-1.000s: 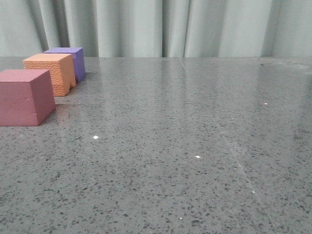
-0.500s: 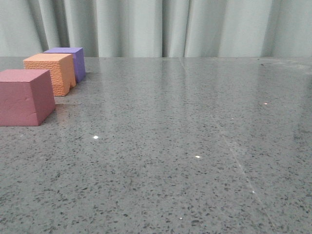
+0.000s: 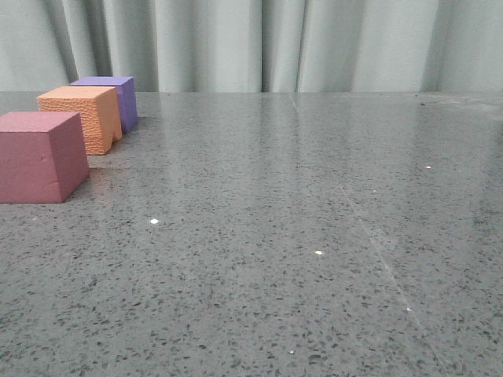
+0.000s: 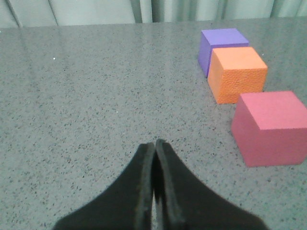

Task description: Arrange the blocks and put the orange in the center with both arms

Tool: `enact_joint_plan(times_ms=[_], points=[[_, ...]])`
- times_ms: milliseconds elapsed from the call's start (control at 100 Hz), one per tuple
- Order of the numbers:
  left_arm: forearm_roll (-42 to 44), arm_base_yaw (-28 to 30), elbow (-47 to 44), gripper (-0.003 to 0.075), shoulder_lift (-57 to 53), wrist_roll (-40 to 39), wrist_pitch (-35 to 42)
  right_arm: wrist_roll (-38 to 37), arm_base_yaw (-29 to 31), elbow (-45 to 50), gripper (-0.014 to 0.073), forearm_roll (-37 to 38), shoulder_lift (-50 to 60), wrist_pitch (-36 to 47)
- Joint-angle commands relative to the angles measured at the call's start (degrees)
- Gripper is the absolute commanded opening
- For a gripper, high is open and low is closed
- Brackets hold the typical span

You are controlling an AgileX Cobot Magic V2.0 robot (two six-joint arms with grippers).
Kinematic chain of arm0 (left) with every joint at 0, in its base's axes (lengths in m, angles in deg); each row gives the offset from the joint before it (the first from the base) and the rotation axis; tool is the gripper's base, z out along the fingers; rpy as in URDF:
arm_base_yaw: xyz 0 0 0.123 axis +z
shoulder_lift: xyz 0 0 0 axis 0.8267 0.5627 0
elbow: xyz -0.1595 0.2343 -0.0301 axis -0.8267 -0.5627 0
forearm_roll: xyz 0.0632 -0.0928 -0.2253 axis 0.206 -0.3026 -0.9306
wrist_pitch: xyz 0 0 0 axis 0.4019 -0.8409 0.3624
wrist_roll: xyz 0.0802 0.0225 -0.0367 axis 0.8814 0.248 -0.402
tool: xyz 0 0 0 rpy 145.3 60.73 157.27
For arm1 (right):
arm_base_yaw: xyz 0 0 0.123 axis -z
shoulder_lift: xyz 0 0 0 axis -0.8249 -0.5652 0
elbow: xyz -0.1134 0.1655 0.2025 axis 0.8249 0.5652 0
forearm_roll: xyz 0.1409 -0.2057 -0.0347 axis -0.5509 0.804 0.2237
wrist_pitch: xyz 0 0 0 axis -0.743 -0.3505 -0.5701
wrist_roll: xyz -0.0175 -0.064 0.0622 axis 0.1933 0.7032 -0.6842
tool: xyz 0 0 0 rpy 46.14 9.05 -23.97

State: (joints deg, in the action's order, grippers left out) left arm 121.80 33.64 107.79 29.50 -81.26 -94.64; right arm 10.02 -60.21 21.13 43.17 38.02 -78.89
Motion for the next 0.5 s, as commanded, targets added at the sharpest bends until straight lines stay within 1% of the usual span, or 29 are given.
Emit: enact_joint_plan(times_ms=[0,70,180,250,340,490], points=[[-4.7,3.45,-0.63,-0.0019,-2.59,7.25,5.98,0.55,0.33,-0.83,-0.012,0.18,1.45,4.75],[-9.96,6.78,-2.66,-0.0019,-5.19,13.32,8.45,0.55,0.33,-0.83,-0.012,0.18,1.45,4.75],[-18.44,11.88,-6.41,-0.0019,-8.67,22.35,14.38,0.55,0.33,-0.83,-0.012,0.18,1.45,4.75],[-23.45,14.31,-9.43,-0.0019,-10.56,26.55,18.33,0.55,0.33,-0.83,-0.012,0.18,1.45,4.75],[-28.02,17.06,-13.93,-0.0019,-12.66,28.95,23.21,0.55,0.33,-0.83,-0.012,0.18,1.45,4.75],[-28.99,18.94,-21.42,-0.0019,-14.6,28.95,32.8,0.55,0.33,-0.83,-0.012,0.18,1.45,4.75]])
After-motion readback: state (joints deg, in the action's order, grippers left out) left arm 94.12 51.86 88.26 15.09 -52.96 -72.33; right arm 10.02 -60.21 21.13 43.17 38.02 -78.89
